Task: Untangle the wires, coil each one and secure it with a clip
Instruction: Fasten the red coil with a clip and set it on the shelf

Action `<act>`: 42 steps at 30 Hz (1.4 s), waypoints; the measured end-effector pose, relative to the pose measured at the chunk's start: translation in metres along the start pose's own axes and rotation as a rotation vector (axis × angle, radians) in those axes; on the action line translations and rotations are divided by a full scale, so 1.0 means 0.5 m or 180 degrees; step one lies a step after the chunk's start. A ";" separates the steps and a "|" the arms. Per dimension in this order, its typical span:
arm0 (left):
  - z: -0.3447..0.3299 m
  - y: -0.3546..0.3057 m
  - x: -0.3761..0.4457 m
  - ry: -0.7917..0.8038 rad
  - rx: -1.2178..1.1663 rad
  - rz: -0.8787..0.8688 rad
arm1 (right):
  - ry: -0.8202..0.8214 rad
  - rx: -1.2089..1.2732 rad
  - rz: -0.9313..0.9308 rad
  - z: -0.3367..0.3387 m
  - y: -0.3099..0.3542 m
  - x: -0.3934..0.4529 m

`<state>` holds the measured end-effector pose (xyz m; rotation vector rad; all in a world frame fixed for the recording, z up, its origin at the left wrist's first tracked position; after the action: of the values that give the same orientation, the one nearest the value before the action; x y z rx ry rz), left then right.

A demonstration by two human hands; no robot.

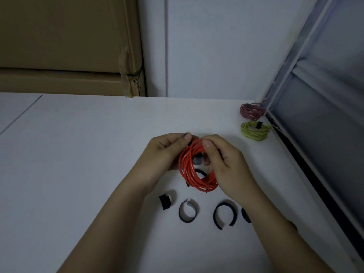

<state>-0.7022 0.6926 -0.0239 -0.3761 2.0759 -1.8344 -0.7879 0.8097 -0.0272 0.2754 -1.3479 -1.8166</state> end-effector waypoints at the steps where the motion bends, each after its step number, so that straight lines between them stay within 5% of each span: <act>1: 0.001 0.001 0.002 0.0065 -0.0075 0.0080 | -0.0045 -0.0082 0.0048 0.001 -0.002 0.001; 8: 0.000 0.004 0.005 0.0277 -0.0294 0.0110 | -0.0167 -0.0284 0.0131 0.006 -0.012 0.003; 12: 0.008 0.006 0.009 0.0094 -0.0077 0.0068 | -0.0658 -0.0912 0.0897 0.022 -0.001 0.005; 19: 0.016 -0.002 0.009 -0.0079 0.0112 -0.0054 | -0.0418 -0.1602 0.1364 0.011 0.008 -0.004; 29: 0.015 -0.006 0.004 0.0234 0.0176 -0.0062 | -0.0807 -0.1547 0.1770 0.016 0.021 -0.002; 42: 0.010 -0.012 0.004 -0.0034 -0.0257 -0.0052 | -0.1052 -0.1307 0.1804 0.024 0.025 -0.005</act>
<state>-0.7019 0.6867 -0.0189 -0.4239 2.1504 -1.7576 -0.7877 0.8191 -0.0123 -0.5920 -1.0784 -1.6290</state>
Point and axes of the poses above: each hand's wrist, its own x-axis towards the middle knuckle, its own z-axis out of the back of the hand, y = z × x, the point moved 4 cm from there along x, towards the middle knuckle
